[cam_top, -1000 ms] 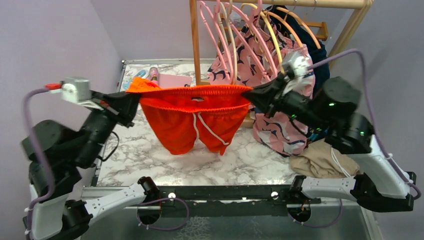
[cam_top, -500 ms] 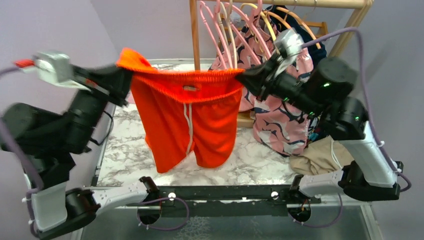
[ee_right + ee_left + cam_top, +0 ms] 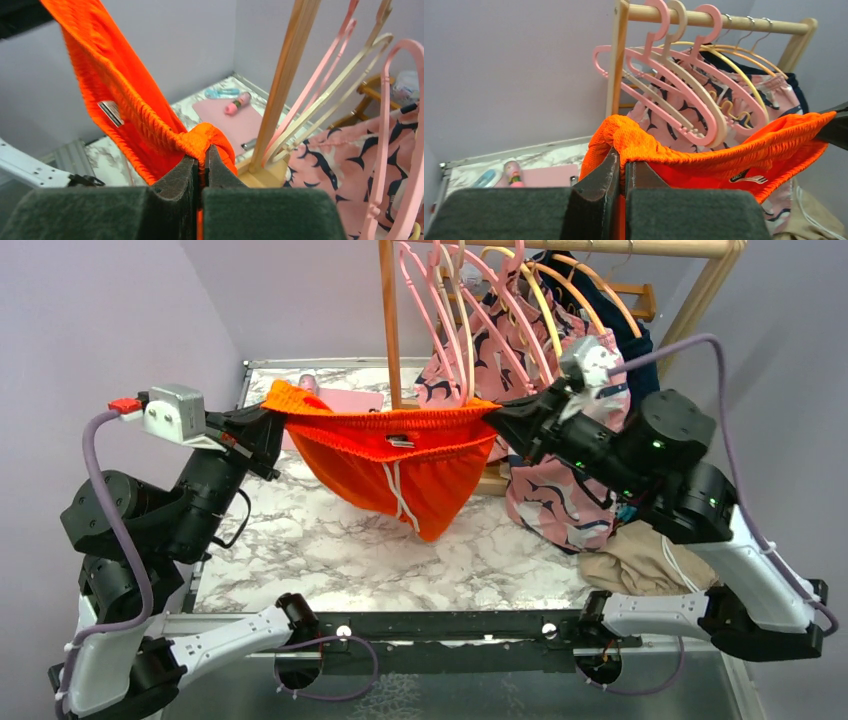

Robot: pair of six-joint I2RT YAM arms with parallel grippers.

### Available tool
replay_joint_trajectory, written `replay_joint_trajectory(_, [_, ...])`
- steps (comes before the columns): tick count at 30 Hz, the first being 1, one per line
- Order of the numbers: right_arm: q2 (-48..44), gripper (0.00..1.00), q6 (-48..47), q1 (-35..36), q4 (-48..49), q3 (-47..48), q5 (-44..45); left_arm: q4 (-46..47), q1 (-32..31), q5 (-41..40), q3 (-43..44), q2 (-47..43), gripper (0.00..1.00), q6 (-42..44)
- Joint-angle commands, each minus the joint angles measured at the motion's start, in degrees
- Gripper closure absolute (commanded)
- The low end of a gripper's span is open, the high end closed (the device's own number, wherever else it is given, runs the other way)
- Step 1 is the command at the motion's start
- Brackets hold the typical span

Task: Place the shorts on the hanger
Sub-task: Adjust the shorts at the center of the board.

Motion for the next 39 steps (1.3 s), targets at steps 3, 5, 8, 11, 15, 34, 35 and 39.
replay_joint_trajectory(3, [3.8, 0.99, -3.8, -0.3, 1.1, 16.3, 6.2, 8.2, 0.0, -4.1, 16.5, 4.5, 1.00, 6.0])
replay_joint_trajectory(5, [4.8, 0.99, -3.7, -0.2, 1.6, 19.0, 6.3, 8.3, 0.0, -3.0, 20.5, 6.8, 1.00, 6.7])
replay_joint_trajectory(8, [3.6, 0.99, -3.0, -0.2, 1.9, 14.0, 9.5, 8.4, 0.0, -3.5, 17.6, 6.1, 1.00, 6.7])
replay_joint_trajectory(11, [1.4, 0.99, -2.0, -0.3, 1.4, 4.6, 14.9, 9.9, -0.1, -6.0, 7.6, 1.4, 1.00, 6.8])
replay_joint_trajectory(15, [-1.1, 0.99, -0.9, -0.3, 1.2, -4.9, 17.1, 9.8, -0.2, -7.0, -1.1, -1.4, 1.00, 5.7])
replay_joint_trajectory(34, [-5.4, 0.99, -0.5, -0.3, 5.6, -13.7, 13.7, 9.7, -0.1, -5.9, -11.0, -5.4, 1.00, 0.9])
replay_joint_trajectory(35, [-4.9, 0.99, -1.1, -0.3, 5.0, -12.7, 13.6, 9.4, -0.2, -6.4, -10.3, -5.7, 1.00, 1.2])
replay_joint_trajectory(39, [-1.1, 0.99, -4.2, -0.3, 3.1, -1.9, 12.3, 9.1, -0.2, -6.3, -0.7, -1.6, 1.00, 4.8])
